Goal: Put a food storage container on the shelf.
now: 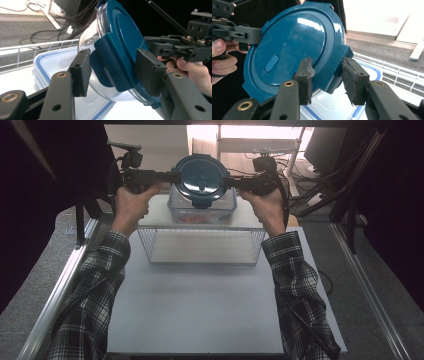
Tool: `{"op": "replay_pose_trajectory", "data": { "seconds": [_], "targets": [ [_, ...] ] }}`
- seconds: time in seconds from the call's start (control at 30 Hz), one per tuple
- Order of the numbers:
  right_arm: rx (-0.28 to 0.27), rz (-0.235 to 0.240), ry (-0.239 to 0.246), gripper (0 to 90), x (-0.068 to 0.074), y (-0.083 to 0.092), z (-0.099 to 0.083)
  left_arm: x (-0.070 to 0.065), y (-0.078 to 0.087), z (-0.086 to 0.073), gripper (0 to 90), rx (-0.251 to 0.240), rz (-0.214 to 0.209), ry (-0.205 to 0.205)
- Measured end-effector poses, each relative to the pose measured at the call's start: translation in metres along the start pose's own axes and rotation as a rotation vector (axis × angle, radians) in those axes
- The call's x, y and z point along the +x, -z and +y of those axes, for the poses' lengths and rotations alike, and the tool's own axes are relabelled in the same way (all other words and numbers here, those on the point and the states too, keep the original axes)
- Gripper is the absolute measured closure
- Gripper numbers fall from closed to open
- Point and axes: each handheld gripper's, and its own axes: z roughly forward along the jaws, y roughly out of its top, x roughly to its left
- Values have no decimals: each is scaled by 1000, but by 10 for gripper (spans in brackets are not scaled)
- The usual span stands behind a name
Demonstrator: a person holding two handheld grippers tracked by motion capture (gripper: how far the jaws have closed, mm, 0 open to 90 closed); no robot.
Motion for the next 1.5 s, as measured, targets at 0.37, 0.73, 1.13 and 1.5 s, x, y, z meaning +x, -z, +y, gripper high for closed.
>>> {"op": "replay_pose_trajectory", "data": {
  "seconds": [0.37, 0.73, 1.13, 1.5],
  "targets": [
    [-37, -41, -12, 651, 8, -1, 2, -11, -6, 0, 545, -23, 198, -135],
    [-67, -59, -4, 635, 8, 2, -2, -21, -5, -3, 616, -69, 241, -187],
    [-31, -23, 133, 230, 17, 10, -23, -32, 8, -28, 194, -57, 158, -293],
    [0, -35, 195, 48, 19, 13, -59, -35, 3, -72, 37, 61, 199, -412]
  ]
}}
